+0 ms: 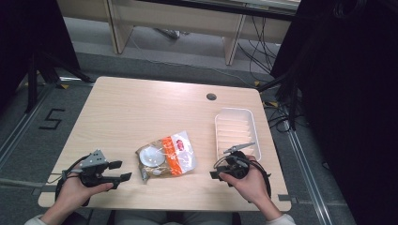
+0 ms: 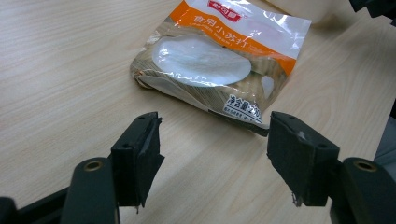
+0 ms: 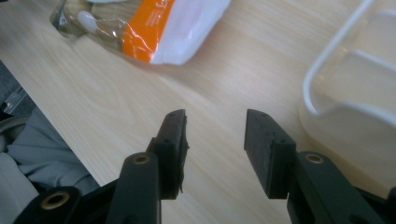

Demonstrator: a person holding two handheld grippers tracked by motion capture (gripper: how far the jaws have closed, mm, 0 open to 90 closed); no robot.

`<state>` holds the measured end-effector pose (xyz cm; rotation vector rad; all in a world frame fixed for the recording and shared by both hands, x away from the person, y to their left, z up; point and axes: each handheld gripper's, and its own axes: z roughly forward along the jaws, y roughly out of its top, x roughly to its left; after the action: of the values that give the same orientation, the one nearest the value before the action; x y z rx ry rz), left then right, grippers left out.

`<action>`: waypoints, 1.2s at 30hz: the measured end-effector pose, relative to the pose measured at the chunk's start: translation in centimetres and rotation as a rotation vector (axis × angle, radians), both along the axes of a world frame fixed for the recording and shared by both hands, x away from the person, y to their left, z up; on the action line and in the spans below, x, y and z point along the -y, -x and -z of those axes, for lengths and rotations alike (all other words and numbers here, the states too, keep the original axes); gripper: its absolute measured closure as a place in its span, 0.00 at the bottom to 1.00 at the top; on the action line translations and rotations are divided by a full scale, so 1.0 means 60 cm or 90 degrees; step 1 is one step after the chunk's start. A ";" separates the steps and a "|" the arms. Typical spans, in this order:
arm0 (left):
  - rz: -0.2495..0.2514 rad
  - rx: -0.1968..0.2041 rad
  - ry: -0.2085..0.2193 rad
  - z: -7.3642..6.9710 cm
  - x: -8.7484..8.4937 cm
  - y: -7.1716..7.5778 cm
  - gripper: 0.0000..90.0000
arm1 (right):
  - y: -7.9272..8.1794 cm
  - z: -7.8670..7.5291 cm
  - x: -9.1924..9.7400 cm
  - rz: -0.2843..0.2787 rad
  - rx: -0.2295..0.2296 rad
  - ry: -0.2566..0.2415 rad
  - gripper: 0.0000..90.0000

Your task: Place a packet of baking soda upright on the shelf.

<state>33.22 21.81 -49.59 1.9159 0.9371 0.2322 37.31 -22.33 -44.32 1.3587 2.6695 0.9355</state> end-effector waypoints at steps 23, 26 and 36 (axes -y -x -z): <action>0.006 0.000 0.003 0.000 0.000 0.001 0.38 | -0.084 0.013 -0.108 0.001 -0.051 0.029 0.59; 0.007 0.002 0.001 0.000 0.000 0.001 0.38 | -0.088 0.023 -0.125 -0.001 -0.060 0.041 0.57; 0.010 0.000 -0.001 0.000 0.001 0.001 0.38 | -0.095 0.042 -0.134 -0.006 -0.074 0.070 0.53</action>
<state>33.15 21.76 -49.58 1.9246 0.9222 0.2241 43.03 -14.30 -46.84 1.4205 2.7673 0.7188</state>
